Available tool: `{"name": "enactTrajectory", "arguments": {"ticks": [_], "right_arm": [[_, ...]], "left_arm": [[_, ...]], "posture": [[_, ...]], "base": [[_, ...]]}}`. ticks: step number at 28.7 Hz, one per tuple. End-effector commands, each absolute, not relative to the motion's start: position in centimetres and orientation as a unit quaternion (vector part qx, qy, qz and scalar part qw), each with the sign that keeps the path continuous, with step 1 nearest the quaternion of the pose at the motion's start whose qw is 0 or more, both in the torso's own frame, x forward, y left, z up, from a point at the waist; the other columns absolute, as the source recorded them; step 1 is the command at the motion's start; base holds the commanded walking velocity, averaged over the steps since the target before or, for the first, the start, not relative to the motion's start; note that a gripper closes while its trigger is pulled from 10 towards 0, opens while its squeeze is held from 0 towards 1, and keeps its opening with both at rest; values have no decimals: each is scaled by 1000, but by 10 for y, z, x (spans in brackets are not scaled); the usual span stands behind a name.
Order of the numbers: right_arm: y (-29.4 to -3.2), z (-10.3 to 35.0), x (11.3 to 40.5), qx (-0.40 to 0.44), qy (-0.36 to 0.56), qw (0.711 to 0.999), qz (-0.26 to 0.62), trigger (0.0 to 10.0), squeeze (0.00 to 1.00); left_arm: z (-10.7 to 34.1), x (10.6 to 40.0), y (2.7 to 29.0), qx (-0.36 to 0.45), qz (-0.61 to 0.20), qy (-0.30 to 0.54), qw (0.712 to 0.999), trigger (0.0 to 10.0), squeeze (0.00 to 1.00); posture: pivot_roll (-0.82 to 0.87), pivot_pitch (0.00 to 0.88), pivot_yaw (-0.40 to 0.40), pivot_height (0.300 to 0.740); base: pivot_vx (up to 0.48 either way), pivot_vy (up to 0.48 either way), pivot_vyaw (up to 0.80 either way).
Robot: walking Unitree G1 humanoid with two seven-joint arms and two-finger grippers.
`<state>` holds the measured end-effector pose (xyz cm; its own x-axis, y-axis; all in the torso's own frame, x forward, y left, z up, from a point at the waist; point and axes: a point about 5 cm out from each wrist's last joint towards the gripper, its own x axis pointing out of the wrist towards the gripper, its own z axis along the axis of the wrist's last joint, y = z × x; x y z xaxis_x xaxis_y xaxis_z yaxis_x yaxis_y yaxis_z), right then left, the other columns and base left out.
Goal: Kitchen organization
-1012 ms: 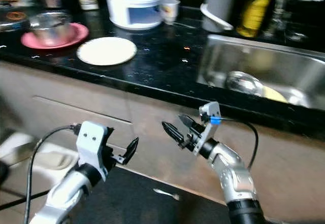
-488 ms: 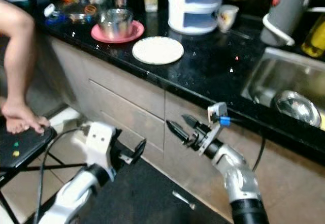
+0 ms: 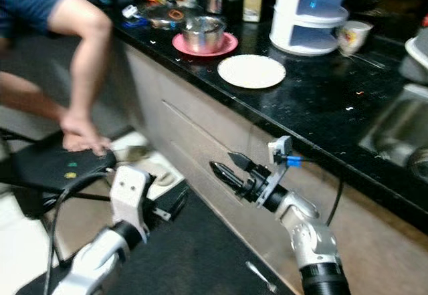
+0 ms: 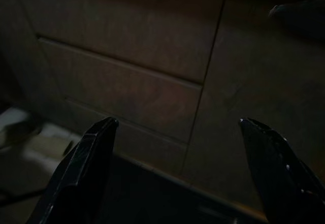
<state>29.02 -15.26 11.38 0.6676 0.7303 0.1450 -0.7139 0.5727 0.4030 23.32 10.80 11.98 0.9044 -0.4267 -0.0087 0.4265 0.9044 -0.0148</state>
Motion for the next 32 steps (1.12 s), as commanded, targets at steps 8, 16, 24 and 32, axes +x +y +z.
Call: {"name": "enactTrajectory", "arguments": {"ticks": [8,16,24,32], "right_arm": [[-161,127,299,287,-25,881,376,10000,0],[-168,174,306,342,-120,851,381,10000,0],[-159,230,294,353,-206,787,463,10000,0],[-139,242,301,260,-194,833,448,10000,0]], "left_arm": [[124,234,114,-15,-218,-11,976,10000,0],[148,241,117,-34,-219,-51,974,10000,0],[171,245,114,-41,-231,-91,968,10000,0],[179,247,113,-45,-238,-102,965,10000,0]], "posture": [[97,0,-70,740],[99,0,-65,740],[97,0,-63,740],[99,0,-65,740]], "base": [[0,0,71],[273,0,0],[300,0,0],[305,0,0]]}}
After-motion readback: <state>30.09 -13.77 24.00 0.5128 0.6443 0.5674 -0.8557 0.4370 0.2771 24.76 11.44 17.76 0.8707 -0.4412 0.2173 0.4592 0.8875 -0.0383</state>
